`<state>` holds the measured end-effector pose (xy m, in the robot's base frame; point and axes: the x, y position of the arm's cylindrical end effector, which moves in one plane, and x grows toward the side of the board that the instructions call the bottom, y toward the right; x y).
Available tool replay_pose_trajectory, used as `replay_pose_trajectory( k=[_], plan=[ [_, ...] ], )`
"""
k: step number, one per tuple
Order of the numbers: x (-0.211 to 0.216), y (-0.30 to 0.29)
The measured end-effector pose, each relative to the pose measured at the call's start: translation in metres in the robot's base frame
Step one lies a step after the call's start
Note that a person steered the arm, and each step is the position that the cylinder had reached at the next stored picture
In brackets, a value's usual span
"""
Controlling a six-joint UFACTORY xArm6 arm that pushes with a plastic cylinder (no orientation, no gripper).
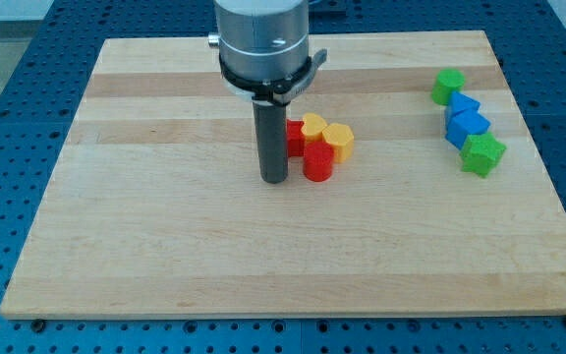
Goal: Separate the red circle from the group of blocks
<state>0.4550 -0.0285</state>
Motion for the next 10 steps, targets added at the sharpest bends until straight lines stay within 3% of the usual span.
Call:
replay_pose_trajectory(
  k=[3, 6, 8, 10],
  plan=[
    [-0.014, 0.012],
    [-0.009, 0.062],
    [0.021, 0.079],
    [0.021, 0.105]
  ],
)
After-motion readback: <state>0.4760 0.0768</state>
